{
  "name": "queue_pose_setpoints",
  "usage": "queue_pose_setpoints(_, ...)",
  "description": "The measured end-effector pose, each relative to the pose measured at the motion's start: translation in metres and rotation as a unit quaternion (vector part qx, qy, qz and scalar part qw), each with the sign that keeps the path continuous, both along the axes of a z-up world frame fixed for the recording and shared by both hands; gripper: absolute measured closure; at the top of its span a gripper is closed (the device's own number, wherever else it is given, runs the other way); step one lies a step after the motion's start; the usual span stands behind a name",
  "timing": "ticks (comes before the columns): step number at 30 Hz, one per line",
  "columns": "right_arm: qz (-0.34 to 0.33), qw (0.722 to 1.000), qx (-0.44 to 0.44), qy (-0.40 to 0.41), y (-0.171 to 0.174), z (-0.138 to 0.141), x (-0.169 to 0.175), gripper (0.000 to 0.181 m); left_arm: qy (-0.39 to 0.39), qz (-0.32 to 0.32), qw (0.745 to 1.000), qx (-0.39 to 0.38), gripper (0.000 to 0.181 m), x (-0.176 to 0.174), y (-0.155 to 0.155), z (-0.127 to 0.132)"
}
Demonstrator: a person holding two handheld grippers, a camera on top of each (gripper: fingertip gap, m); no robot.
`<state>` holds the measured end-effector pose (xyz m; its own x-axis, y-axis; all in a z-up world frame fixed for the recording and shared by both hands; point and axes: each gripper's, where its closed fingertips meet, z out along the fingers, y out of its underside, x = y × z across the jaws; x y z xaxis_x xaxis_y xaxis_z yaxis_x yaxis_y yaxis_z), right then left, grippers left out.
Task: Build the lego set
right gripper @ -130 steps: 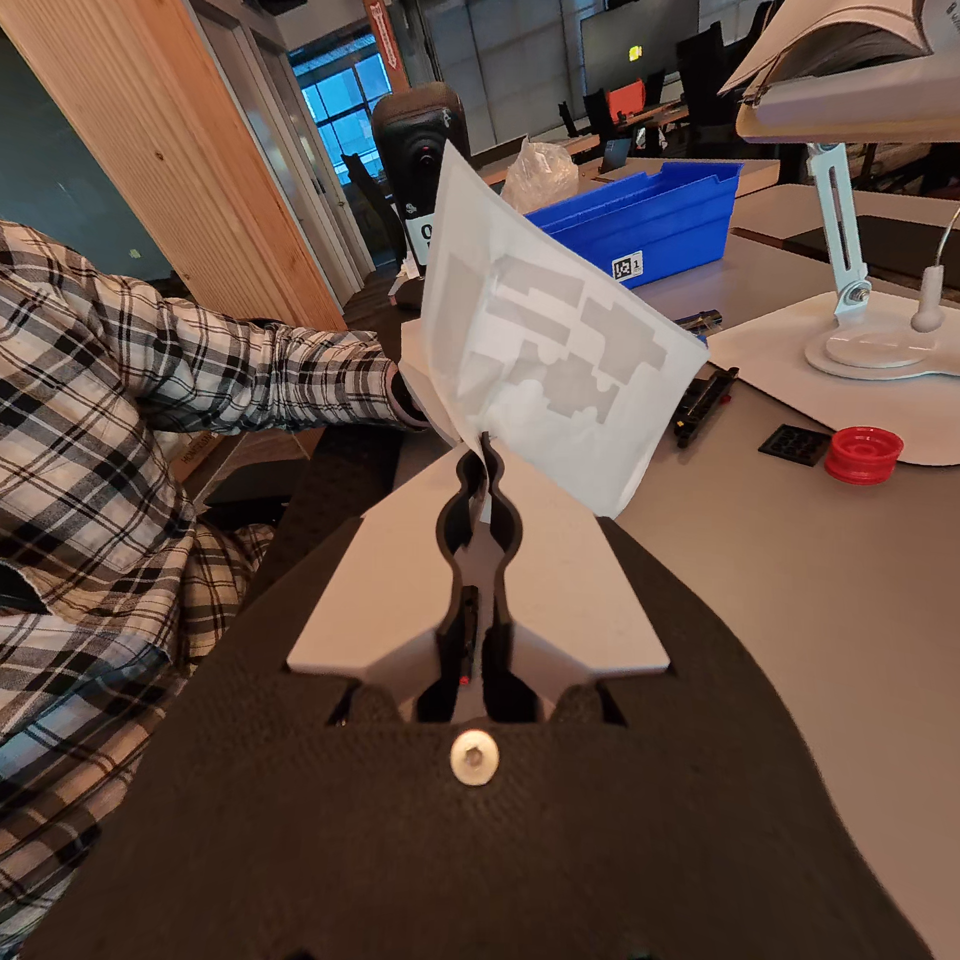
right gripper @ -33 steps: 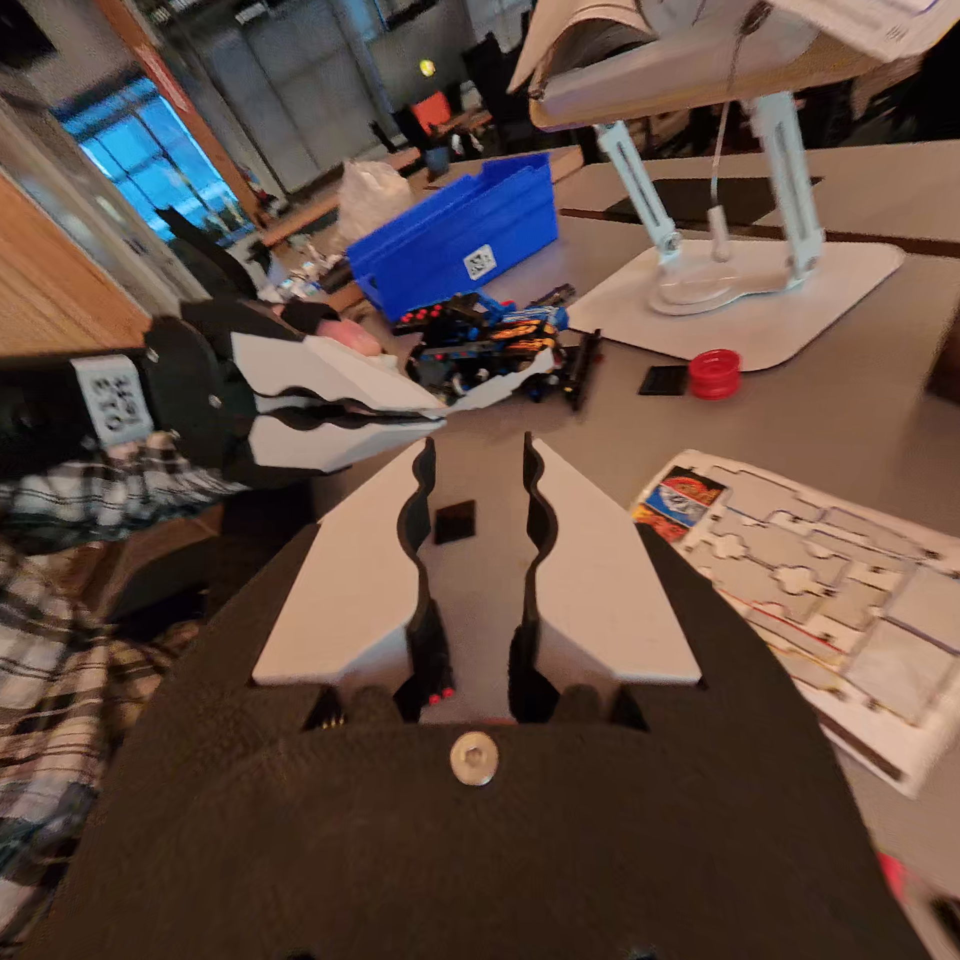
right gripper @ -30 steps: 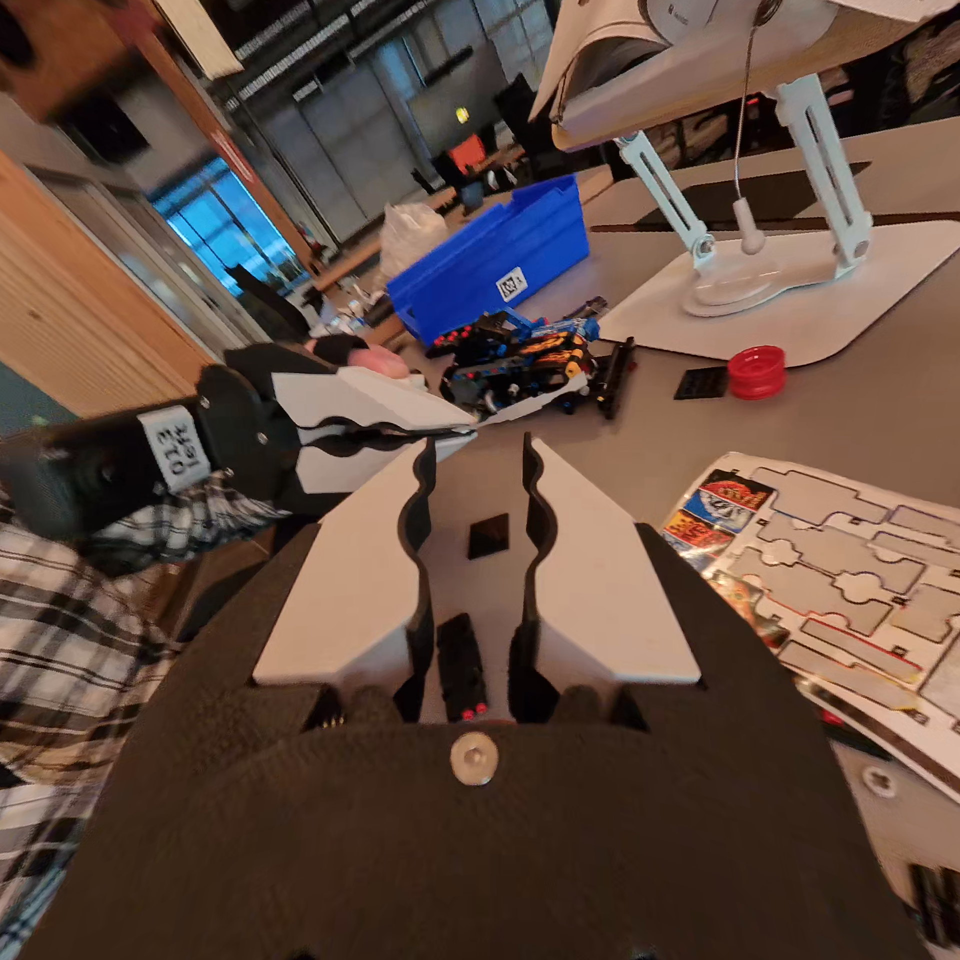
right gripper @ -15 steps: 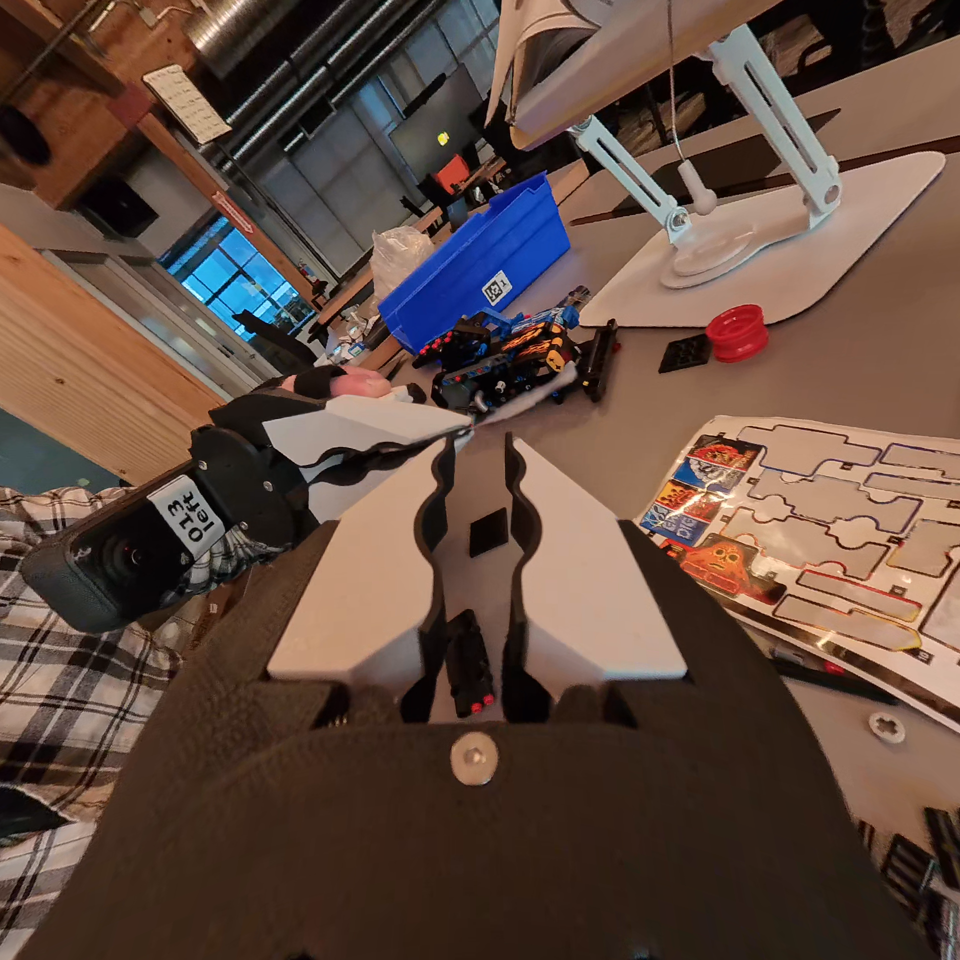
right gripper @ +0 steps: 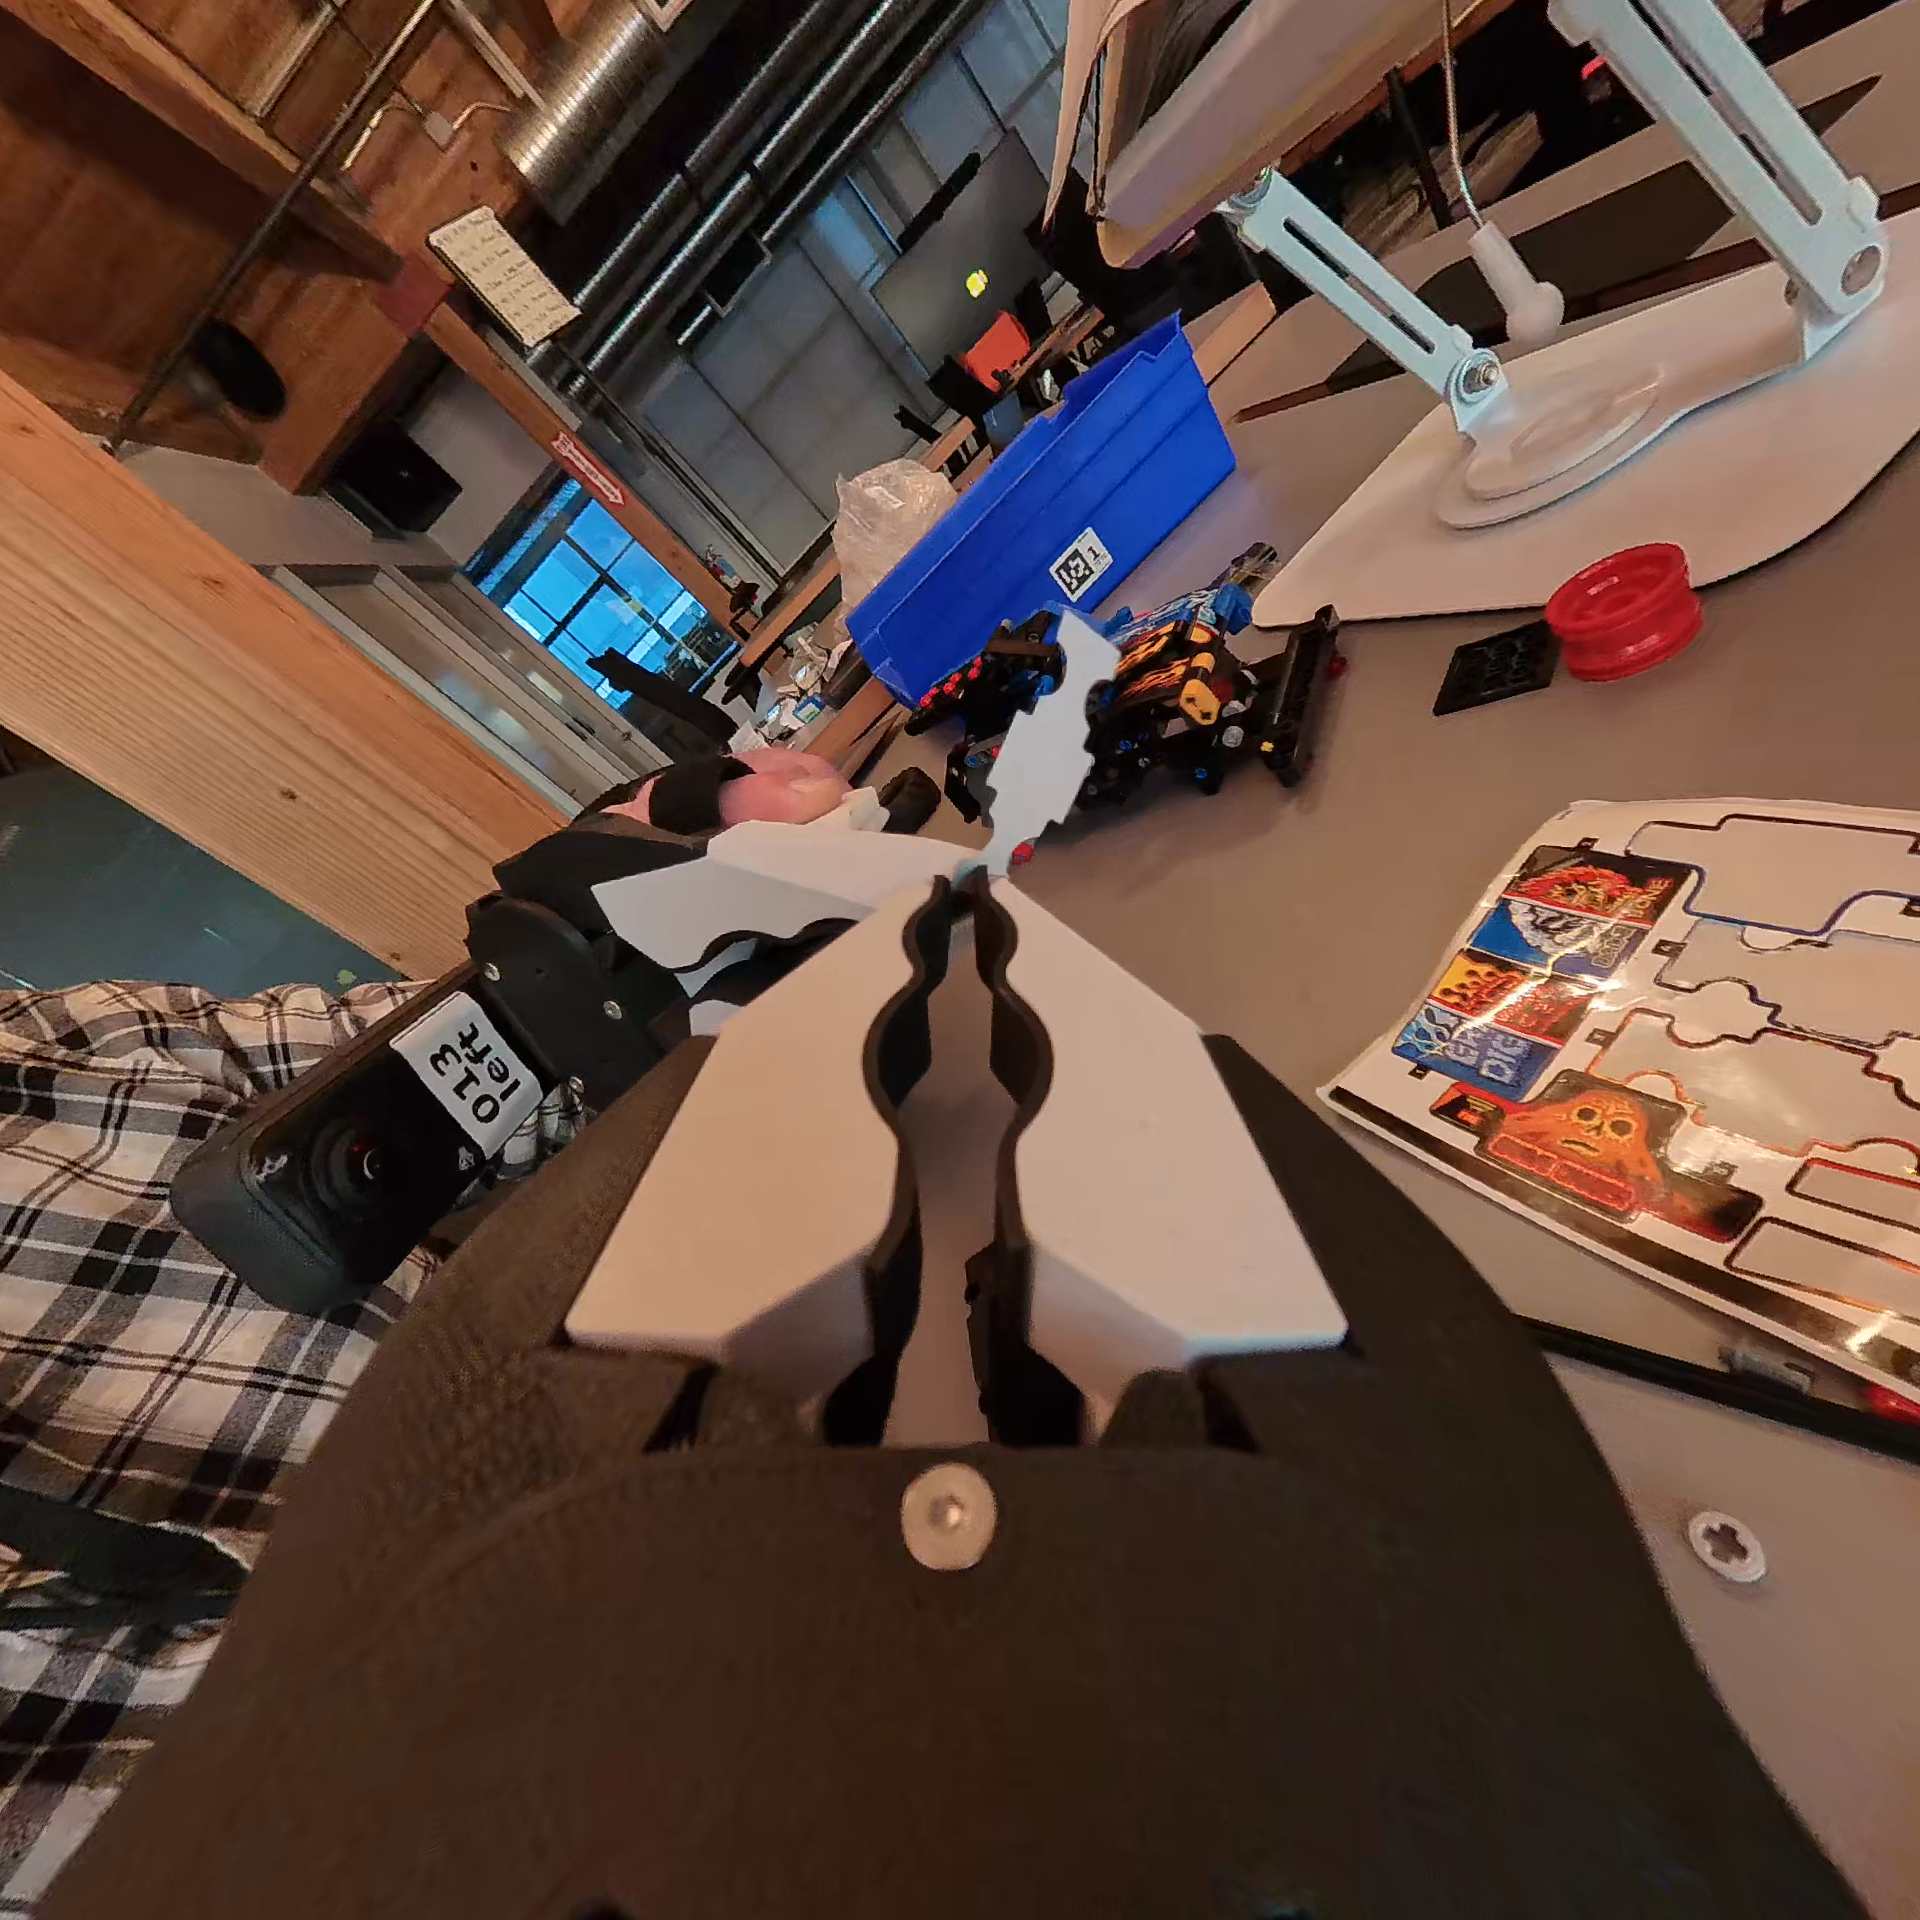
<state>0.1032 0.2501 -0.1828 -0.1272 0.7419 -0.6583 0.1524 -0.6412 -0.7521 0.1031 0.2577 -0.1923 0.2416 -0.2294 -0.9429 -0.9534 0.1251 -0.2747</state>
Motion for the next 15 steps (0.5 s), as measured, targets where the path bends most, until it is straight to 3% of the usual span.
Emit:
queue_pose_setpoints(8,-0.001,0.999,0.039,-0.025,0.002,-0.006,0.003,0.181,-0.02,-0.028,0.999,-0.028,0.179,0.002,-0.002,-0.002)
queue_pose_setpoints(15,0.03,0.993,0.105,-0.052,-0.008,-0.008,0.011,0.181,-0.152,-0.08,0.973,-0.154,0.142,-0.007,-0.017,-0.002)
